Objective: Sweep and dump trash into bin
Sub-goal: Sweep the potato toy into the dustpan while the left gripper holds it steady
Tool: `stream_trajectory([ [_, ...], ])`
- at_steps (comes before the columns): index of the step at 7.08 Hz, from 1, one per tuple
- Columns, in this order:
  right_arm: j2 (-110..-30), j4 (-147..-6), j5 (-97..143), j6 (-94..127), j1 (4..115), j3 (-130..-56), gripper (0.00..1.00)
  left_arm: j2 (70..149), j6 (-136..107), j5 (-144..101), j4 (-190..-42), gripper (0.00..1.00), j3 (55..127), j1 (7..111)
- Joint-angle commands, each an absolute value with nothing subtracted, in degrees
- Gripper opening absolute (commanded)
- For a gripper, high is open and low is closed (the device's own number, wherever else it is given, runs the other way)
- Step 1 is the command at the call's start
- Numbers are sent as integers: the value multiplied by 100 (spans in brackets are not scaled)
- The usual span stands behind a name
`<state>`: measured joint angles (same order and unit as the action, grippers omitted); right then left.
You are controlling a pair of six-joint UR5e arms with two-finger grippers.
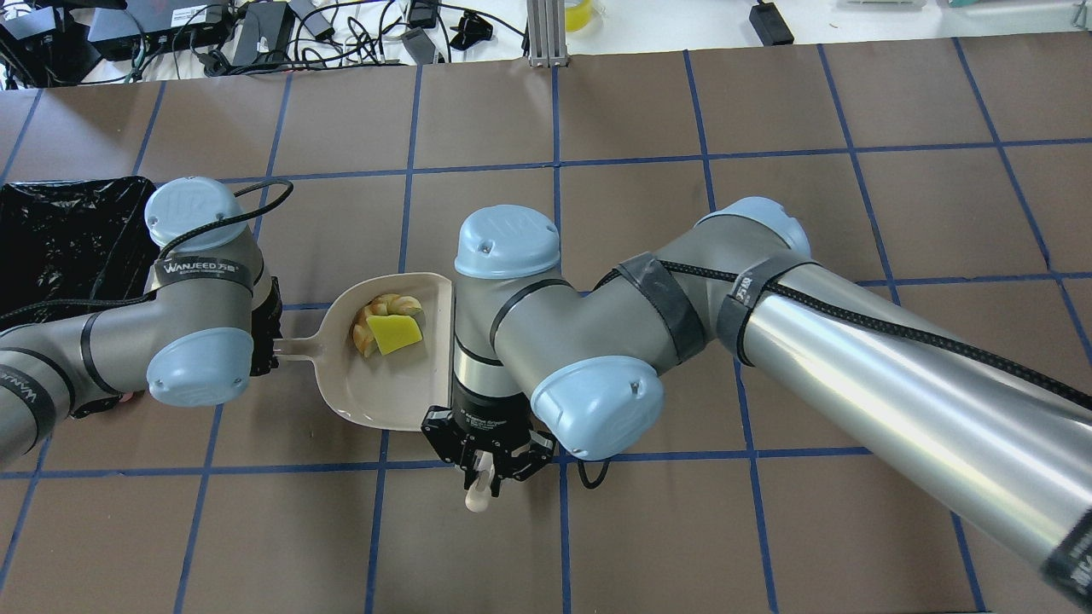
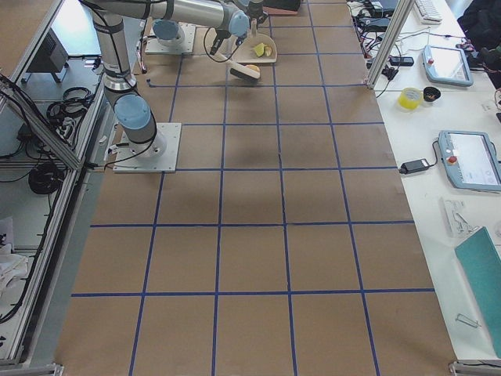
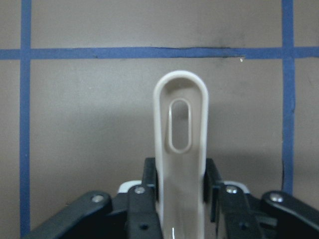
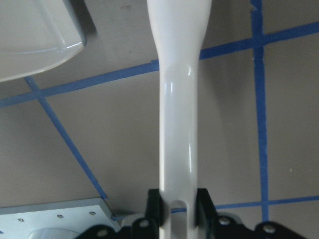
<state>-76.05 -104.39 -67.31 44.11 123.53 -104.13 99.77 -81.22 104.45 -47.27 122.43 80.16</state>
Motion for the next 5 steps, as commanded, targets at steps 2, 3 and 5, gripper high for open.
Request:
stream_trajectory([
  [2, -7102, -11109, -6548, 4386, 12603, -9995, 0, 10125, -8453, 11133, -4939, 0, 11611, 8383],
  [3, -7041, -11188, -6539, 4368, 12621, -9897, 0, 10177, -8586, 11127, -4939, 0, 11602, 8420],
  [5, -6979, -11259, -6530, 4368, 12656, -9835, 0, 10222, -8596, 11136, -4948, 0, 11610, 8437],
])
